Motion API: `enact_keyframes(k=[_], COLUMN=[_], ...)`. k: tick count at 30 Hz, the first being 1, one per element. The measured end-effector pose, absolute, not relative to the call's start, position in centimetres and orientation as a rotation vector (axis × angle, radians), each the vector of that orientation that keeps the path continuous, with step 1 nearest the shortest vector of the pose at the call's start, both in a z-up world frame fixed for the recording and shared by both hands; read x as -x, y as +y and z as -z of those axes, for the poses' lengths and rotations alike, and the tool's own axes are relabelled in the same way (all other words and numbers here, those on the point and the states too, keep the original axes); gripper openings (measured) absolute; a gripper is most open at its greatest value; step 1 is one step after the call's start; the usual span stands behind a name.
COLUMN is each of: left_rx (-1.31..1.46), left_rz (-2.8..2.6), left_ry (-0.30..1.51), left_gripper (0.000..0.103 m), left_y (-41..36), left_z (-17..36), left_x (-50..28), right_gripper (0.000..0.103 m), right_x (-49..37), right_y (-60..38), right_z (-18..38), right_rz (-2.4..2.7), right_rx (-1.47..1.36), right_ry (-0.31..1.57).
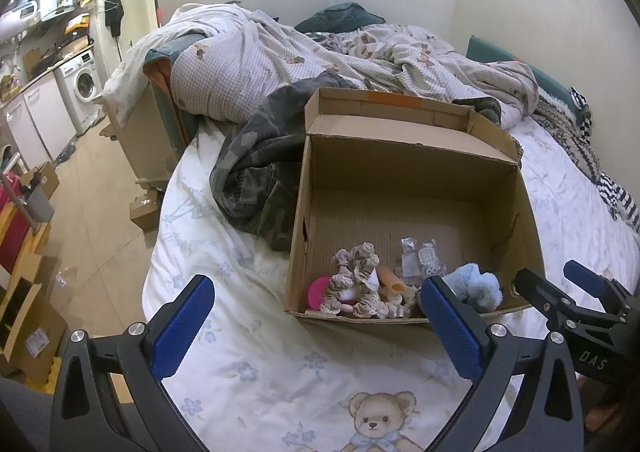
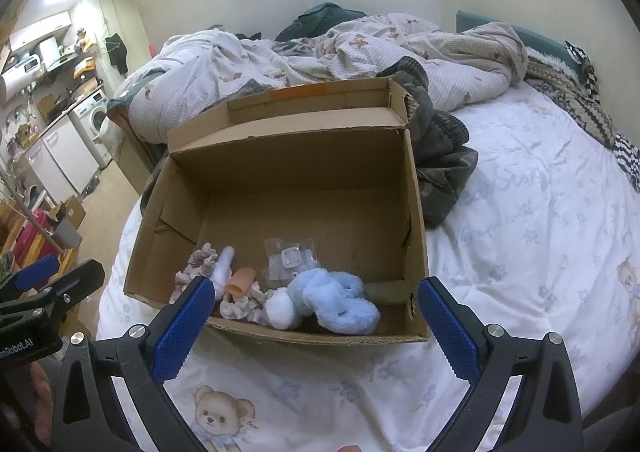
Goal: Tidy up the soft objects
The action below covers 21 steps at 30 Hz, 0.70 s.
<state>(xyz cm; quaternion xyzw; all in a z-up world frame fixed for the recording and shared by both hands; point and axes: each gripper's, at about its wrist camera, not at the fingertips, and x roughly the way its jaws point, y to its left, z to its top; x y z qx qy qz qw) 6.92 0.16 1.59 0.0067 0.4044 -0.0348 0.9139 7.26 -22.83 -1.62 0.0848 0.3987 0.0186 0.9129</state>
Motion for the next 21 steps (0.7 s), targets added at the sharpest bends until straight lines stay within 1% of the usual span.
enact_keyframes(k=[21], left_rx=[-0.016], left_rz=[0.064], left_ry=[0.837], left_gripper=[0.103], left_y=[0.25], left_z=[-1.35], left_x=[-7.06], right_gripper=[0.103], right_x=[-7.26], right_y=[-22.86], right_z=[1.54], right_rz=[-0.038], right_rx=[-0.174], right_ry=[0.820])
